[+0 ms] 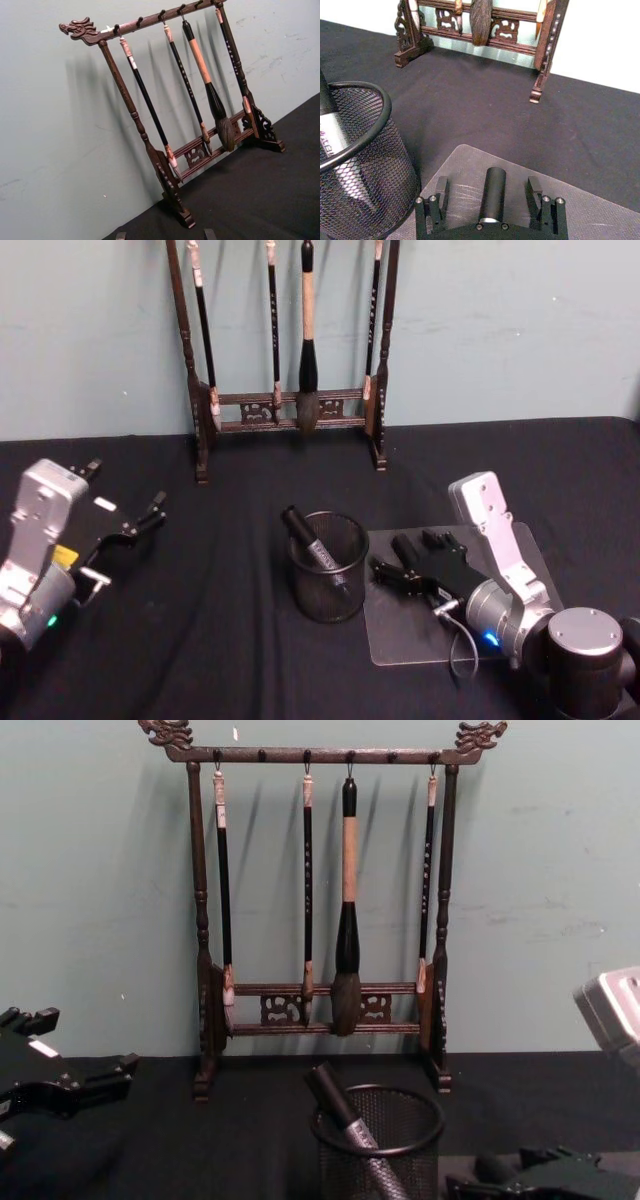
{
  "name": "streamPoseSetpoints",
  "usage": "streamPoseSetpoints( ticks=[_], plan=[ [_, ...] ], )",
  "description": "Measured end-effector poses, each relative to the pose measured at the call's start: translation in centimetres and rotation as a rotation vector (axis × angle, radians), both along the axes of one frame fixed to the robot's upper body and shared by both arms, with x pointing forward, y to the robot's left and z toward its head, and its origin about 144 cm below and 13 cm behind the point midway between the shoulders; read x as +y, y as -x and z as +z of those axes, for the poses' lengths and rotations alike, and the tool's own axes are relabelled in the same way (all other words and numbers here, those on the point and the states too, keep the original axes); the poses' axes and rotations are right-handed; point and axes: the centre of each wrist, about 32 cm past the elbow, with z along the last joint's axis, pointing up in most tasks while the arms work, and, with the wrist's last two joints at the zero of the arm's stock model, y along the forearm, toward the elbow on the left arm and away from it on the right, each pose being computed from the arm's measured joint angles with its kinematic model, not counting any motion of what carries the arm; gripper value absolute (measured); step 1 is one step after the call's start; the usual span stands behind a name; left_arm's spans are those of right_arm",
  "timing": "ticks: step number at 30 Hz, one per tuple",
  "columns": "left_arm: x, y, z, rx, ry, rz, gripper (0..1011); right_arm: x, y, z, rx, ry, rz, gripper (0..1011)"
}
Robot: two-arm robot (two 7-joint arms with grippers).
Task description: Pick up the water-based marker from the table and place it into the pen holder.
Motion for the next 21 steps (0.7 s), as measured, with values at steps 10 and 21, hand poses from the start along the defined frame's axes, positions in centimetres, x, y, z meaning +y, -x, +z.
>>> streamPoseSetpoints(
  ticks=[10,21],
  plan=[
    [0.0,0.0,0.0,0.0,0.0,0.0,1009,-0.01,-0.02,0.0,0.0,0.002,0.002,992],
    [0.0,0.0,0.0,0.0,0.0,0.0,1009,-0.01,0.01,0.0,0.0,0.001,0.001,733]
  ],
)
